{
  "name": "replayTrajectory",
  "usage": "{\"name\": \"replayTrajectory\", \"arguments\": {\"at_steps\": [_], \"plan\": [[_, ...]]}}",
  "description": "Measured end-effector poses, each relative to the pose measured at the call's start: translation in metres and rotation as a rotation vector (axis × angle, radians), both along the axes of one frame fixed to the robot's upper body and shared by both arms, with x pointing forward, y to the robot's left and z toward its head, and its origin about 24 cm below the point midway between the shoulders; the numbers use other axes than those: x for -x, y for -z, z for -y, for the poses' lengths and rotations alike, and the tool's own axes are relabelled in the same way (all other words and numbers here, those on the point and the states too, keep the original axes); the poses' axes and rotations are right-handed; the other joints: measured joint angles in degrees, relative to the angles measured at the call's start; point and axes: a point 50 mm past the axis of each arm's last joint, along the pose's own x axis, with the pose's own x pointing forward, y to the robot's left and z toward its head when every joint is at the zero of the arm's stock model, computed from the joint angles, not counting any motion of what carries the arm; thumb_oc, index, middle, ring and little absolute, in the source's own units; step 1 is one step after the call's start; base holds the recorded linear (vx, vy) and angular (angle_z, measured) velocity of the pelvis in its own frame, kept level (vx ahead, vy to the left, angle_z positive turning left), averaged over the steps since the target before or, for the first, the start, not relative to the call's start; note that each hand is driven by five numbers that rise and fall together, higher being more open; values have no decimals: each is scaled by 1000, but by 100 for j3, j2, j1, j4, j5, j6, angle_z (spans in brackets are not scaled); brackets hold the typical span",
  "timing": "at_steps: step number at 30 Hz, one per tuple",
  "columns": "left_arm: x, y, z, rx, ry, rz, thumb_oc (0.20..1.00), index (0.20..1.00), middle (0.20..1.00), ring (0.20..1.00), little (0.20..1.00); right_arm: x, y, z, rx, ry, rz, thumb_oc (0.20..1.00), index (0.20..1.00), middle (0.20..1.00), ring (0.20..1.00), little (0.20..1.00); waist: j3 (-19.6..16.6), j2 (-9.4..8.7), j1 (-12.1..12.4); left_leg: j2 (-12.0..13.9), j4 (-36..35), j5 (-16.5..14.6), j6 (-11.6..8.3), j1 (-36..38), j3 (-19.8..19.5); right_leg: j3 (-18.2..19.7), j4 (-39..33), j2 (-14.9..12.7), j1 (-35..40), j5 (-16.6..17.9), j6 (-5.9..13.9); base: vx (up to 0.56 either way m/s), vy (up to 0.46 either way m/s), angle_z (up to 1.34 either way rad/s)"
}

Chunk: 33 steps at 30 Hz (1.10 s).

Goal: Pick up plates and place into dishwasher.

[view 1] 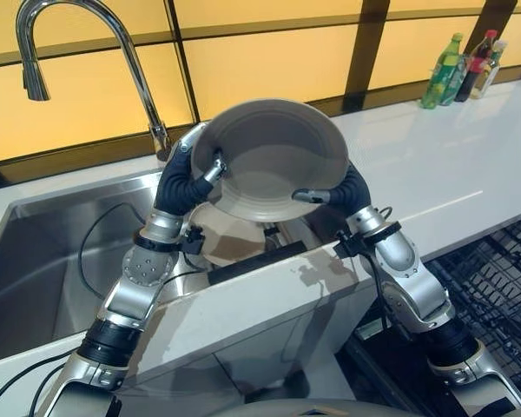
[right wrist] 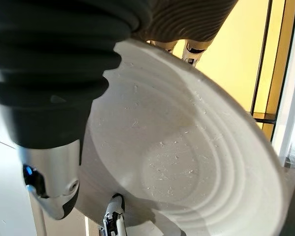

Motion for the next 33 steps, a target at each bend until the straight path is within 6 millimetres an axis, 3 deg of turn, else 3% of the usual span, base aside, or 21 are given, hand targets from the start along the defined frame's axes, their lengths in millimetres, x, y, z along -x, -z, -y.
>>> {"name": "replayTrajectory", "arguments": {"at_steps": [10, 11, 12, 13, 33], "plan": [[-1, -3, 1, -17, 23, 5, 200, 200, 200, 200, 200, -1, 9, -3, 16, -103, -94, 1000, 1000, 1000, 1000, 1000, -48, -30, 4, 0, -1, -1, 0, 11, 14, 17, -3, 5, 0, 1, -1, 0, 0, 0], [-1, -3, 1, -21, 30, 3, 200, 200, 200, 200, 200, -1, 10, -3, 8, -125, -107, 570, 570, 570, 570, 570, -51, -35, 5, 0, 3, 1, 0, 8, 14, 17, 2, 5, -2, 2, -1, 0, 0, 0], [-1, -4, 1, -15, 38, -2, 200, 200, 200, 200, 200, 0, 10, -3, 2, -142, -114, 278, 278, 278, 278, 278, -53, -39, 6, 0, 4, 1, 1, 9, 14, 18, 2, 6, -2, 2, -1, 0, 0, 0], [-1, -4, 1, -9, 44, -4, 200, 200, 200, 200, 200, 0, 10, -3, -7, -158, -119, 200, 200, 200, 200, 200, -57, -44, 6, 0, 4, 1, 1, 14, 14, 18, 1, 7, 3, 2, -1, 0, 0, 0], [-2, -6, 2, 2, 71, -12, 200, 200, 200, 200, 200, -1, 14, -6, -16, -167, -126, 200, 200, 200, 200, 200, -111, -96, -3, 2, -4, -4, -1, 61, 32, 30, -15, 7, 40, 1, -1, -17, -1, 0]]}}
